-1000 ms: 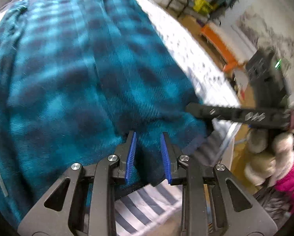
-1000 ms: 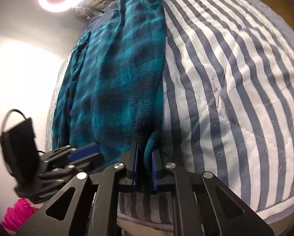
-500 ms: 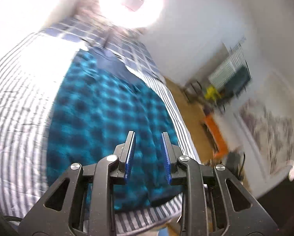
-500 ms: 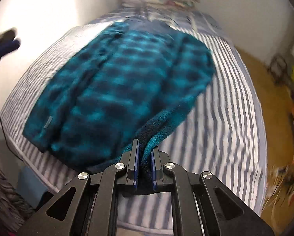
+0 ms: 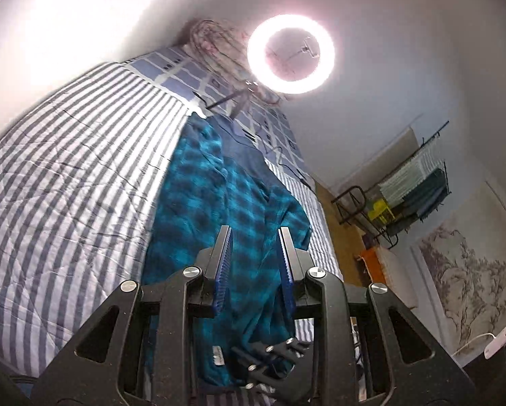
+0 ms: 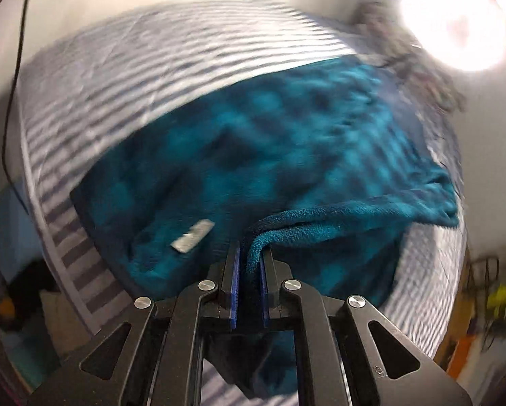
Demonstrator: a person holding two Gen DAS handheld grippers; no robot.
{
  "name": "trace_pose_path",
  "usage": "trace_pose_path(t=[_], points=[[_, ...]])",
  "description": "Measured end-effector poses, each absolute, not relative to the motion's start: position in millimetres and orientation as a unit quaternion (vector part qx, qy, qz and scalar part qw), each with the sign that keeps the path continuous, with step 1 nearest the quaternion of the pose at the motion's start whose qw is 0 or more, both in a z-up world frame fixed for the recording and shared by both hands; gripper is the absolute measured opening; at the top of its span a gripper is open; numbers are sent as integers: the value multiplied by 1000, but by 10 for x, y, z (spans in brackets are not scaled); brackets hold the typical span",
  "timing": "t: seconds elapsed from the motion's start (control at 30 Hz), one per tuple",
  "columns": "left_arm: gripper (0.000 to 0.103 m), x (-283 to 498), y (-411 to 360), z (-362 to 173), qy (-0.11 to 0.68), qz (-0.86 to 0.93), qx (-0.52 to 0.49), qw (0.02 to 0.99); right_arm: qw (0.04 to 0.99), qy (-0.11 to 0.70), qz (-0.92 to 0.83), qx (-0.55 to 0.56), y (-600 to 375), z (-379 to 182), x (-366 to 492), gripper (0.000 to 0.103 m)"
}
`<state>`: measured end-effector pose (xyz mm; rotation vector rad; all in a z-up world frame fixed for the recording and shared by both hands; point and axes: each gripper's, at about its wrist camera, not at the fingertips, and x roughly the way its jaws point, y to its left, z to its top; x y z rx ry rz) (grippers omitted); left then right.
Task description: Fold large clothes
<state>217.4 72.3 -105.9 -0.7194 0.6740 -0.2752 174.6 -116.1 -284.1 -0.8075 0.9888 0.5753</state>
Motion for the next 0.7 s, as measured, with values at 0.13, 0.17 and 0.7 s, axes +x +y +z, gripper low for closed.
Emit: trace_pose_path(t=[0.13,0.17,0.7], points=[[25,2297,756,-1213,343,-128,-348,863,760,478,279,-341,-1232,-3026,1816,10],[25,2356,729,-1291,356,-133,-347,858,762,482,287,-323,-1249,-3014,1845,11],[58,2625,-625,-1945,487,-228,-223,813,840,471,266,50,-3072,-2181,2343,52]])
